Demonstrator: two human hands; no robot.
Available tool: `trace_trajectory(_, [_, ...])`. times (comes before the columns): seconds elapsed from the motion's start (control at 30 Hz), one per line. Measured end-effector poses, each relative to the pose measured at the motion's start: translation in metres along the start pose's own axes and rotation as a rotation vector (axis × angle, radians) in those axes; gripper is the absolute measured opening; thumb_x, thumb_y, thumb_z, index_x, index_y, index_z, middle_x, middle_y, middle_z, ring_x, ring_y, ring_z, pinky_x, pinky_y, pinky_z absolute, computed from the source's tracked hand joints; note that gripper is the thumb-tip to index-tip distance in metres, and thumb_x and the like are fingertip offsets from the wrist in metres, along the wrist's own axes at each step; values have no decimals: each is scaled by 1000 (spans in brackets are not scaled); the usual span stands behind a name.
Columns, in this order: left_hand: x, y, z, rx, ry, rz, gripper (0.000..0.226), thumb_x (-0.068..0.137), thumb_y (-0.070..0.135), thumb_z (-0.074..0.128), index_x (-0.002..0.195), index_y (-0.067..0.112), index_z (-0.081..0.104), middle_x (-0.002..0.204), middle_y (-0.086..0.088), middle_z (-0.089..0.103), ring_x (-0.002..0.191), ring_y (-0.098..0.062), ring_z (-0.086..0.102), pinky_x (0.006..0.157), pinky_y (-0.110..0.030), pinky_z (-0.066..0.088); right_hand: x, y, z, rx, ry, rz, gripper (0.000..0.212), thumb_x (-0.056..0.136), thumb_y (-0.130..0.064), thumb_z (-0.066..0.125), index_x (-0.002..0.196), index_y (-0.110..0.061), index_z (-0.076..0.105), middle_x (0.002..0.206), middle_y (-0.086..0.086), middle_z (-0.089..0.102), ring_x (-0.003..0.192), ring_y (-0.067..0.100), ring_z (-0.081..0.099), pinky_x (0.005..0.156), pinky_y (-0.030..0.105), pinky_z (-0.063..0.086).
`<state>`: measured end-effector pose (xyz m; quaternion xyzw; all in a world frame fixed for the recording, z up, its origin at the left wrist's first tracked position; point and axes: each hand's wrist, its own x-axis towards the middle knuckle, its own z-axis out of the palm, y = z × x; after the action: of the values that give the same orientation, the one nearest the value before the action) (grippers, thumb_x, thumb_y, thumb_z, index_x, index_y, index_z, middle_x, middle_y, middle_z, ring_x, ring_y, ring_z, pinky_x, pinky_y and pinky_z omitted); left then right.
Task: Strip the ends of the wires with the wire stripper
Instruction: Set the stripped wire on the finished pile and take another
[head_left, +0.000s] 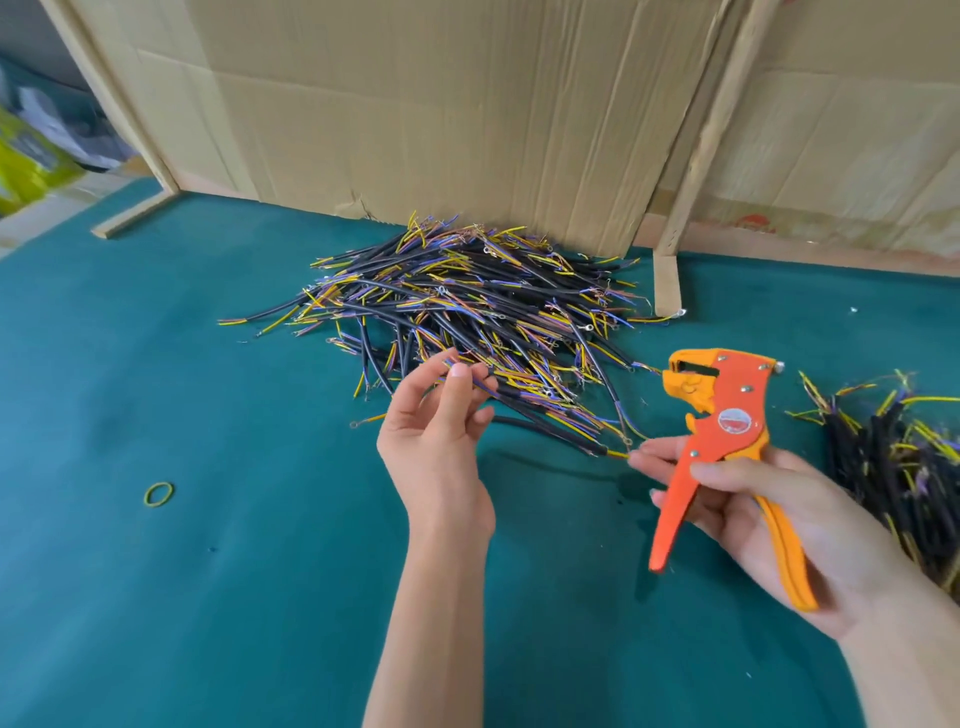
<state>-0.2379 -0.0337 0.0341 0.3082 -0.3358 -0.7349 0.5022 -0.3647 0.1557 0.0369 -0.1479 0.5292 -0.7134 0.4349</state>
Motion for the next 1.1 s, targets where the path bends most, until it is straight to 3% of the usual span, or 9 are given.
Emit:
trace_trajectory(0.2, [1, -4, 1, 45, 73, 66, 13, 87, -1, 74, 97, 3, 67, 78, -7, 71, 72, -20, 70, 53, -21, 48, -3, -9, 1, 106, 102, -102, 24, 78, -6, 61, 92, 1, 79, 120, 26, 70, 114, 34, 70, 80, 32, 61])
trace_trajectory(0.3, [-1, -7, 1, 185, 143, 159, 16, 86, 0, 74, 94, 11, 67, 81, 0, 73, 76, -17, 71, 60, -27, 53, -4, -9, 4, 103, 102, -121, 25, 78, -7, 59, 90, -3, 81, 119, 25, 71, 115, 33, 69, 81, 31, 60])
trace_trajectory(0.43, [-8, -7, 0, 729, 254, 605, 35, 83, 10, 74, 114, 16, 60, 114, 3, 65, 110, -17, 60, 96, -41, 50, -4, -9, 7, 107, 86, -175, 23, 78, -5, 60, 89, -5, 81, 121, 24, 71, 117, 33, 68, 82, 30, 60])
trace_trajectory(0.53, [-16, -15, 9, 910, 17, 904, 17, 85, 12, 66, 102, 13, 69, 104, 2, 67, 103, -21, 59, 95, -21, 42, -5, -10, 8, 83, 21, -193, 25, 71, -9, 71, 95, -4, 80, 123, 24, 70, 119, 33, 67, 83, 30, 59])
trace_trajectory(0.6, [-25, -23, 18, 967, -245, 816, 15, 88, 15, 63, 99, 16, 74, 96, 5, 72, 95, -20, 64, 89, -22, 46, -5, -10, 10, 61, -5, -196, 31, 67, -12, 73, 96, -5, 80, 121, 22, 71, 118, 32, 68, 83, 30, 59])
trace_trajectory(0.67, [-34, -32, 22, 1018, -513, 656, 16, 91, 20, 60, 98, 20, 75, 86, 5, 74, 84, -22, 67, 79, -35, 54, -4, -9, 11, 61, -10, -205, 31, 69, -10, 71, 98, -4, 80, 120, 22, 72, 118, 31, 68, 84, 30, 59])
trace_trajectory(0.73, [-37, -36, 22, 1020, -654, 560, 17, 93, 24, 56, 97, 22, 73, 75, 1, 70, 71, -24, 63, 67, -39, 53, -3, -10, 12, 75, -6, -226, 33, 70, -10, 71, 101, -3, 79, 120, 23, 72, 118, 31, 68, 85, 30, 59])
trace_trajectory(0.9, [-34, -33, 24, 876, -591, 400, 10, 92, 18, 67, 88, 22, 75, 70, 16, 68, 65, 0, 61, 65, -16, 46, -2, -9, 10, 106, -5, -250, 32, 73, -10, 69, 102, -1, 78, 121, 23, 71, 120, 31, 67, 87, 30, 58])
trace_trajectory(1.1, [-31, -25, 25, 430, -462, -21, 6, 80, 23, 72, 79, 19, 76, 68, 0, 70, 64, -9, 62, 48, -19, 41, -2, -6, 11, 56, -22, -213, 29, 72, -9, 70, 99, -6, 80, 118, 21, 73, 119, 32, 67, 85, 31, 59])
